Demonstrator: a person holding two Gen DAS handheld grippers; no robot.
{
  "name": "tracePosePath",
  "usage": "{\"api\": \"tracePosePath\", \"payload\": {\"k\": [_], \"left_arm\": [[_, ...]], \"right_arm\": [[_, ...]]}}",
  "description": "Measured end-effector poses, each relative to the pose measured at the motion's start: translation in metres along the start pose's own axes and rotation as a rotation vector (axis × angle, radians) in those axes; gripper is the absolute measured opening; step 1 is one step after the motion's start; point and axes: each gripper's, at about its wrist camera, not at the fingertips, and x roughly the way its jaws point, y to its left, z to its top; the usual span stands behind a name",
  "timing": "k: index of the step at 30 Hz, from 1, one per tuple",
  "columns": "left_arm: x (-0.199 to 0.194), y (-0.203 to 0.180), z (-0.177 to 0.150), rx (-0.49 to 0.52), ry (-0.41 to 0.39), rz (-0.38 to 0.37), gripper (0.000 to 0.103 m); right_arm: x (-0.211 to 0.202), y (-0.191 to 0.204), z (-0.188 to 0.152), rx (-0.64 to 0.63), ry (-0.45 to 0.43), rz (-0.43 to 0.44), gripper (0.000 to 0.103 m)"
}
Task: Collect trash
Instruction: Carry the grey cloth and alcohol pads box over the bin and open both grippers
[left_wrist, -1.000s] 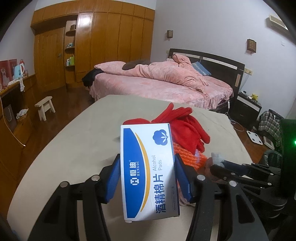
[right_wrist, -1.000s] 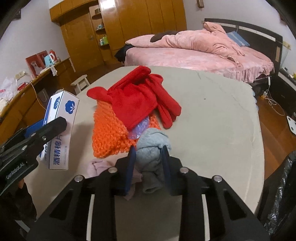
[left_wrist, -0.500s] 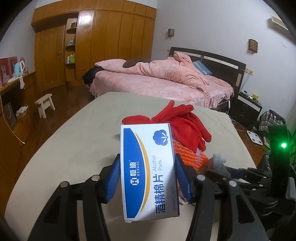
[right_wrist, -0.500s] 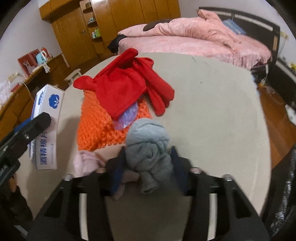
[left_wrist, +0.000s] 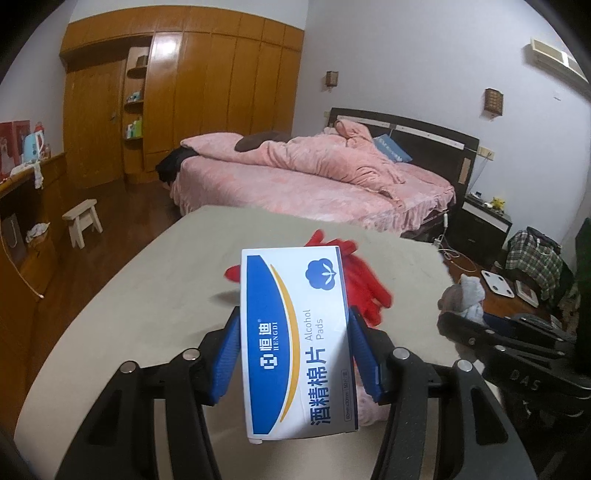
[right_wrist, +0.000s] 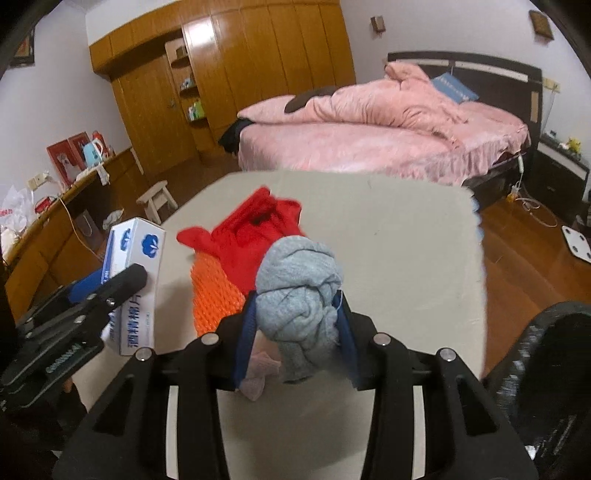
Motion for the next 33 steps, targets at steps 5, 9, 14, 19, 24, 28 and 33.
{"api": "tracePosePath", "payload": {"k": [5, 9, 14, 19, 24, 28, 33], "left_arm": [[-0.010, -0.019, 0.006, 0.013, -0.014, -0.033, 0.055], [-0.019, -0.040, 0.009, 0.029, -0.024, -0.068, 0.055], [-0.028, -0.065, 0.009, 0.055, -0.031, -0.109, 0.055], [-0.037, -0.094, 0.009, 0.087, -0.035, -0.161, 0.055], [-0.042, -0.124, 0.009, 0.117, -0.036, -0.222, 0.055], [-0.045, -0.147, 0.008, 0.140, -0.033, -0.262, 0.055], [-0.049, -0.174, 0.005, 0.172, -0.032, -0.316, 0.055]], "right_arm": [[-0.036, -0.011, 0.004, 0.020, -0.050, -0.029, 0.039], [-0.062, -0.023, 0.006, 0.036, -0.082, -0.051, 0.039], [-0.090, -0.034, 0.003, 0.039, -0.113, -0.088, 0.039], [-0.114, -0.048, -0.002, 0.052, -0.134, -0.127, 0.039], [-0.140, -0.066, -0.013, 0.076, -0.156, -0.174, 0.039], [-0.158, -0.085, -0.025, 0.106, -0.167, -0.217, 0.039], [-0.180, -0.109, -0.039, 0.139, -0.175, -0.276, 0.039]]}}
